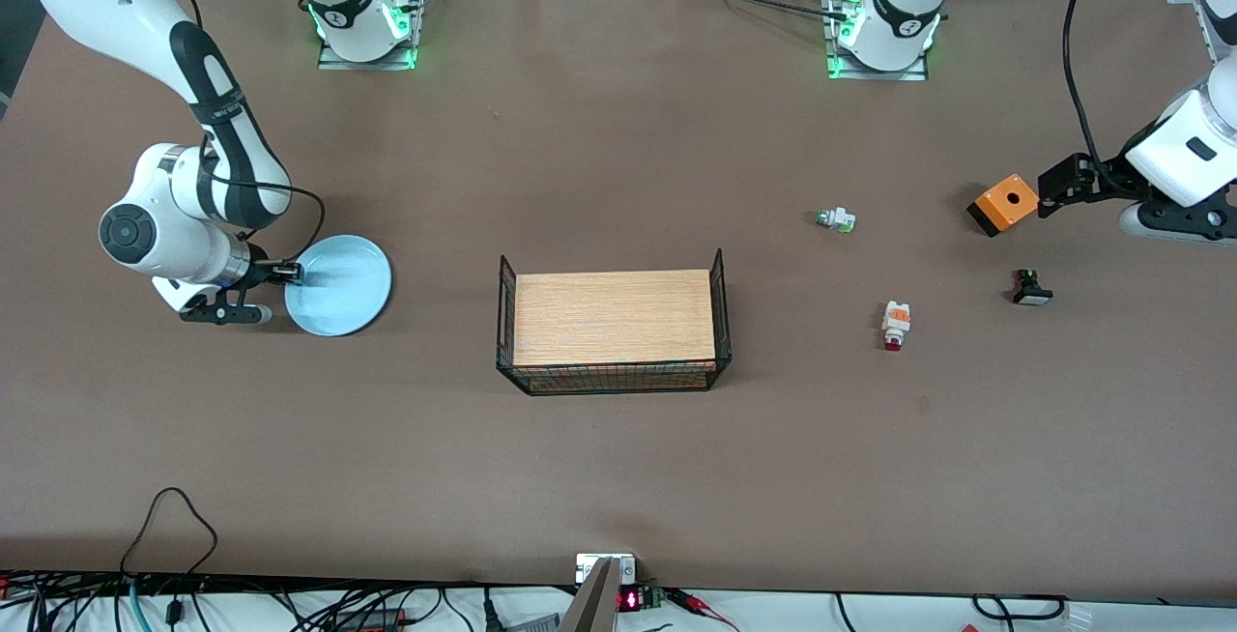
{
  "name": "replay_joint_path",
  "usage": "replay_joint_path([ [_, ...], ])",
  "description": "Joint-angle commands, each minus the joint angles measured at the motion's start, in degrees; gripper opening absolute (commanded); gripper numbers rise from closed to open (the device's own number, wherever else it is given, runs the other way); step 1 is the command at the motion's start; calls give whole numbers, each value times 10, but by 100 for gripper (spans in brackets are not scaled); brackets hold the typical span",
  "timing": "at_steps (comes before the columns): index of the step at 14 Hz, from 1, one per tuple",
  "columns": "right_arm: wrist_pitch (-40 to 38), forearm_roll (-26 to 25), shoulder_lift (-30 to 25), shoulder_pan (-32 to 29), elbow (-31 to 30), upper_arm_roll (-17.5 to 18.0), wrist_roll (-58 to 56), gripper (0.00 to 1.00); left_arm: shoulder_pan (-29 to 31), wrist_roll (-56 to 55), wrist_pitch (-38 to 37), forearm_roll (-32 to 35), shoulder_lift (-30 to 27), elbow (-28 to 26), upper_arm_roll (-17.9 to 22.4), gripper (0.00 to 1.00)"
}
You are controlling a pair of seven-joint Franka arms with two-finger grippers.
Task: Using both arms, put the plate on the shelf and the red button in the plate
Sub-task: 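Reach the right gripper to the light blue plate and grasp its rim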
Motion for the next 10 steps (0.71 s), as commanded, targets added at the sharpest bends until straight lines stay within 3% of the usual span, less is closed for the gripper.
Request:
replay_joint_path([
  [1,-1,1,2,1,-3,11,-3,0,2,14,-8,-6,-1,6,0,100],
  [4,-33,3,-17,-2,4,18,-2,0,1,14,-8,-6,-1,6,0,100],
  [7,-102,11,-75,-2,19,28,0,0,2,14,-8,-6,-1,6,0,100],
  [10,-178,73,-133,-3,48,31,-1,0,2,14,-8,-6,-1,6,0,100],
])
